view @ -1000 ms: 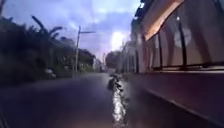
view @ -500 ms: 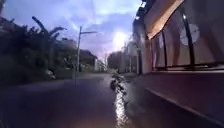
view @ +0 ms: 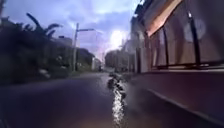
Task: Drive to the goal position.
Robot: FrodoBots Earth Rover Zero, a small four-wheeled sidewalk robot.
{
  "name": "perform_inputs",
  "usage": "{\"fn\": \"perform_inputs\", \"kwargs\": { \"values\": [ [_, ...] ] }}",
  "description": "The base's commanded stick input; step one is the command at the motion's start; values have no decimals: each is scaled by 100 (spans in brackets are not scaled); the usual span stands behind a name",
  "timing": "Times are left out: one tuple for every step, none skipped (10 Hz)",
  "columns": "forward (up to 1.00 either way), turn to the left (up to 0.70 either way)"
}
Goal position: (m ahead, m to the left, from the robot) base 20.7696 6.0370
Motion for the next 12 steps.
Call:
{"fn": "perform_inputs", "kwargs": {
  "values": [
    [70, -6],
    [70, 0],
    [70, 0],
    [70, 0],
    [70, 0],
    [70, 0],
    [70, 0],
    [70, 0],
    [70, 0],
    [70, 0],
    [70, 0],
    [70, 0]
  ]
}}
